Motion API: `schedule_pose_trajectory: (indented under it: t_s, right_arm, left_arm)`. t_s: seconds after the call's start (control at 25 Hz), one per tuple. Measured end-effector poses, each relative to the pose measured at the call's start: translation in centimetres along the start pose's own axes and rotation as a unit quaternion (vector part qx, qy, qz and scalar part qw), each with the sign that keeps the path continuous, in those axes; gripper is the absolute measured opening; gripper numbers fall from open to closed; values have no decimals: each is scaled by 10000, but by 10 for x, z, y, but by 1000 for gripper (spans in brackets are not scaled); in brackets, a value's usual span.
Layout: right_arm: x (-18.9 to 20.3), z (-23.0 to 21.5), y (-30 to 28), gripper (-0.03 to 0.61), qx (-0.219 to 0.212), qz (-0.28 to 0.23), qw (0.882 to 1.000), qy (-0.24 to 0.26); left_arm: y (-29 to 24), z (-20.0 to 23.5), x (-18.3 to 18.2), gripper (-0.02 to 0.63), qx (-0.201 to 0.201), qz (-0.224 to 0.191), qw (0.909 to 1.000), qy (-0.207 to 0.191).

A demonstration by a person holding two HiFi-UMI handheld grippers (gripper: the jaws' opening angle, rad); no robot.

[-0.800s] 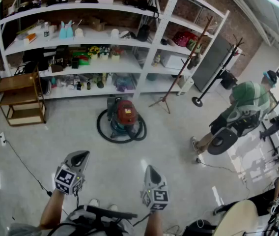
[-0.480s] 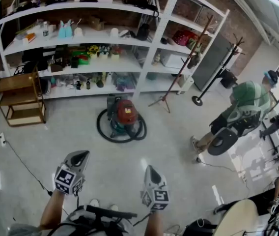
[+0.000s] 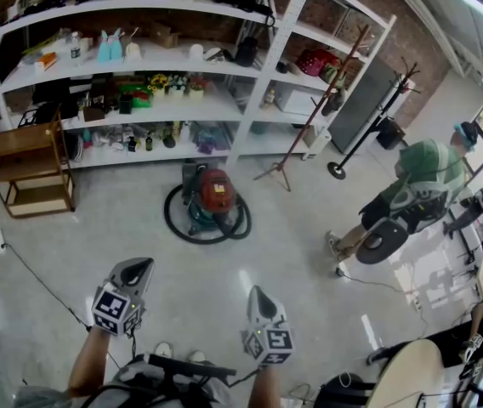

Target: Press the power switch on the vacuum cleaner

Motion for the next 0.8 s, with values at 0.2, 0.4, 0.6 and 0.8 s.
schedule_pose_trajectory:
  t_s: [0.2, 0.4, 0.6, 0.8]
  right_arm:
    - [2, 10, -2, 9, 78, -63, 9999, -2]
    - [3, 7, -11, 9, 171, -69, 9998, 55]
    - [4, -4, -27, 9, 135, 12, 9999, 98]
    - [9, -27, -55, 9, 107, 104, 9998, 158]
  left_arm:
    - [0, 8, 1, 8, 87, 29, 10000, 38]
    - [-10, 14, 6, 8, 161, 5, 9999, 43]
    - [-29, 20, 9, 8, 184, 29, 9998, 25]
    - [-64, 25, 12, 8, 155, 33, 9999, 37]
Point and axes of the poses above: the fingertips, and each gripper's own axes: y backward along the fingers, z to its left, x out of its underside, the point moved 4 cm from there along y, backward along the fingers, and after that the axes turned 14 degrees about -z, right-handed, at the moved point
